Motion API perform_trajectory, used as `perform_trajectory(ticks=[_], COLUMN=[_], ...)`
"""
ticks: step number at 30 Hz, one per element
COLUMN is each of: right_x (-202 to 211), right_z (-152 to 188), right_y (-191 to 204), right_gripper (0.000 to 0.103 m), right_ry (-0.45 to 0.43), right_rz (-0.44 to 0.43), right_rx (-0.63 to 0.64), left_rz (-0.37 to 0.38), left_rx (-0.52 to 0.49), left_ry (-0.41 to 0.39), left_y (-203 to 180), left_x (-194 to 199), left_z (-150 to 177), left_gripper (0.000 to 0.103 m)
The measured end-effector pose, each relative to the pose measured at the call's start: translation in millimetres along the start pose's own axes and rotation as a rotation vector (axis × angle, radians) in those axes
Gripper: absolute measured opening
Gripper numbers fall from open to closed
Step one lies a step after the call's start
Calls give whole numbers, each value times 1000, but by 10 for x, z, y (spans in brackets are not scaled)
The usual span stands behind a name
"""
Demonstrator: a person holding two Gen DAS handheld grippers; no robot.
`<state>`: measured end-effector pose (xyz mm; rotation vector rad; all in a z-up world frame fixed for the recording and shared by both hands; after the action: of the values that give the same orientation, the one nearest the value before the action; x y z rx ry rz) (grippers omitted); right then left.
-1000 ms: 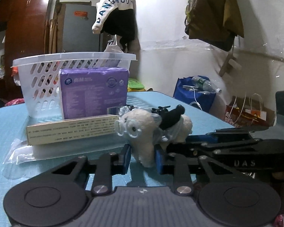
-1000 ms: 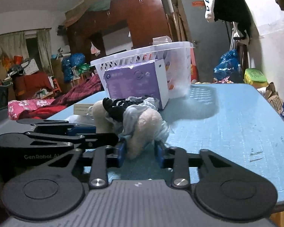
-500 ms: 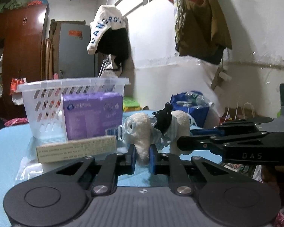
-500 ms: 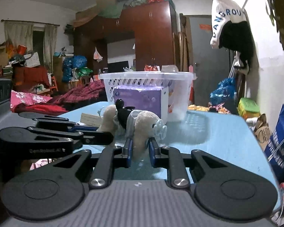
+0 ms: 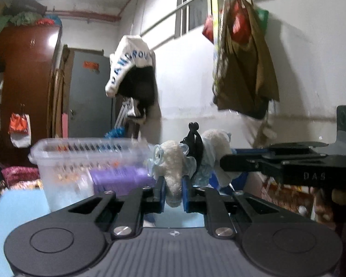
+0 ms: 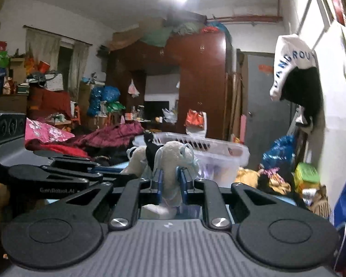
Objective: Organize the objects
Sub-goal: 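Carry the plush toys over the basket and open both tools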
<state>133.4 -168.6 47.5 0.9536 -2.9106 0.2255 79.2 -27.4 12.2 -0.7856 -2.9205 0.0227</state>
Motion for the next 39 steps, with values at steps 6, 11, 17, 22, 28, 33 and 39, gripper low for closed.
perform_trajectory(ticks=[6, 11, 17, 22, 28, 33, 39], right_x=[-457, -1031, -1614, -2001, -2307, -2321, -1920], right_z=[-512, -714, -549, -379, -160, -129, -343], right_y=[-59, -75, -38, -16, -52, -56, -225], right_gripper=[17, 17, 17, 17, 18, 20, 65], right_ry=[-34, 23, 163, 263, 408, 451, 362], right_rz=[-22, -21, -45, -85, -85, -45, -16], right_rx=[18, 0, -41, -106, -120, -96, -131], left_rz=[-93, -177, -246, -307, -364, -369, -448], left_rx=[-60, -65, -13, 38, 74, 75, -15], left_ry=[-65, -33, 91, 173, 308, 352, 218], left_y=[321, 723, 1248, 1584, 1863, 1889, 1740], left_x=[-117, -398, -799, -985, -1203, -1270, -916], left_z=[-684, -1091, -1097, -987, -775, -635, -718], left_gripper=[17, 17, 17, 17, 17, 19, 80])
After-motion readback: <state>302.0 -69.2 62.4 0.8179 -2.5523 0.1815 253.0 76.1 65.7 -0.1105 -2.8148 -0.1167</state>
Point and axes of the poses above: each gripper's, at about its wrist camera, not at the fingertips, and x roughly against the way its jaws point, y to its left, z to its underside, the point moved 4 cm from there along -x, roughly the way its jaws point, and after that the axes turned 8 degrees about z, right-handed, at the moved point
